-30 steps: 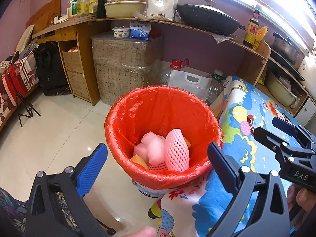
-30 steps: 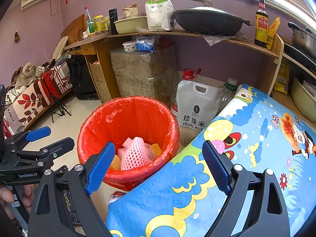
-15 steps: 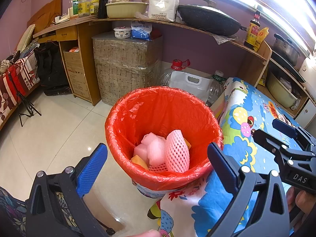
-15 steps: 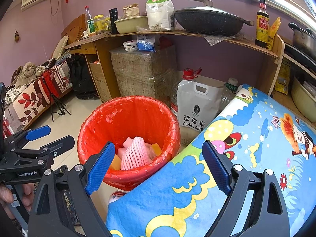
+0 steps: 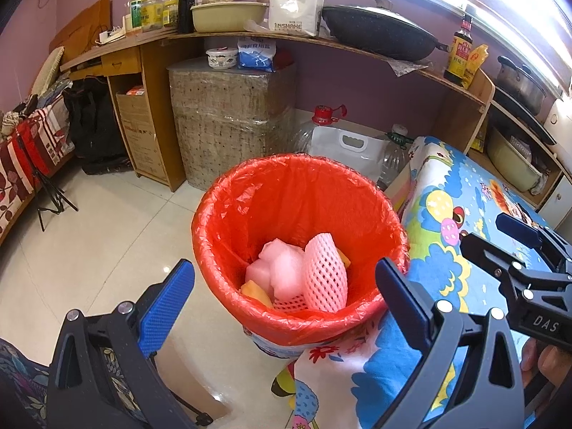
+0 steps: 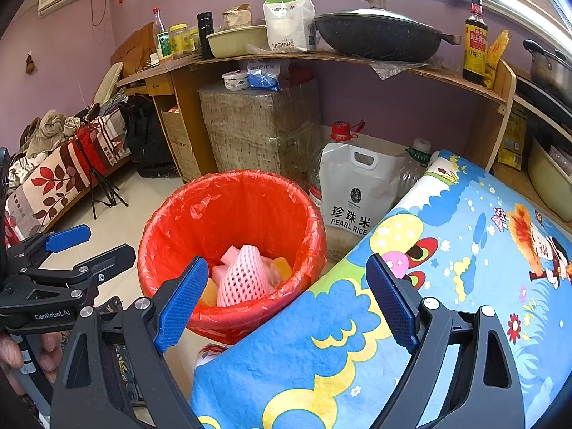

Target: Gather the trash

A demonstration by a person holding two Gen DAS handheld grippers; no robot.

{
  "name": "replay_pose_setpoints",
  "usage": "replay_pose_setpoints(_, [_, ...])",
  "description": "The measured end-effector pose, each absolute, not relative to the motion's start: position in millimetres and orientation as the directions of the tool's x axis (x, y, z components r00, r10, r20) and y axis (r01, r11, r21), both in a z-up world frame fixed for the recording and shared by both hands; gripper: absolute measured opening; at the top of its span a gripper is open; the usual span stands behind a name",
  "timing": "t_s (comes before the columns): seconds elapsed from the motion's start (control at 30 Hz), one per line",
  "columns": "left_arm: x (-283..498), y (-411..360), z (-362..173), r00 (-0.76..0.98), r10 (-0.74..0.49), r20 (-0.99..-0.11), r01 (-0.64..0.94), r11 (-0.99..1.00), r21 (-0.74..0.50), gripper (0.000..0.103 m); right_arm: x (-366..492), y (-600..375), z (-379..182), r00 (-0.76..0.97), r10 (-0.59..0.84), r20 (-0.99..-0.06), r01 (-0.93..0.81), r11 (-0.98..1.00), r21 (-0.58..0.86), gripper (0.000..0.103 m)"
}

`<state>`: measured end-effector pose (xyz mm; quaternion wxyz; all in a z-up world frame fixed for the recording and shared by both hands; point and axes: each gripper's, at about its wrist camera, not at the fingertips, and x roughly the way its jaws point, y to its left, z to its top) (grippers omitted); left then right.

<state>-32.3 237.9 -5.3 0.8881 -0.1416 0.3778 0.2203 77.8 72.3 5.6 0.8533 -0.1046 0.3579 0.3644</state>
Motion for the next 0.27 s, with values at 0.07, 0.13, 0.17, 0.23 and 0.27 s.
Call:
replay_pose_setpoints(0.07, [-31.7,237.2,-6.1,0.621,0.279,-0.733,-0.49,0.868,-0.084,0.098,77.5,72.5,5.3,0.478,0.546,-0.688,-0.696,0.713,0.082,0.085])
replay_pose_setpoints(0.13, [-31.2,235.7,-7.0,0.617,0.279,-0.736,-0.487,0.87,-0.077,0.098,77.5,72.6,5.2,0.478,0.547,-0.688,-0.697,0.712,0.082,0.085])
replay_pose_setpoints(0.17, [-31.4,235.3,-7.1,0.618,0.278,-0.736,-0.486,0.871,-0.078,0.098,77.7,72.7,5.5,0.478,0.546,-0.688,-0.697,0.713,0.081,0.085])
replay_pose_setpoints(0.23, [-30.9,235.1,-6.6,0.618,0.283,-0.734,-0.488,0.87,-0.075,0.098,77.8,72.9,4.9,0.478,0.546,-0.688,-0.697,0.713,0.081,0.085])
replay_pose_setpoints(0.27, [-31.2,234.7,-6.2,0.616,0.289,-0.733,-0.489,0.869,-0.069,0.098,77.9,73.2,5.1,0.478,0.546,-0.689,-0.697,0.712,0.081,0.085])
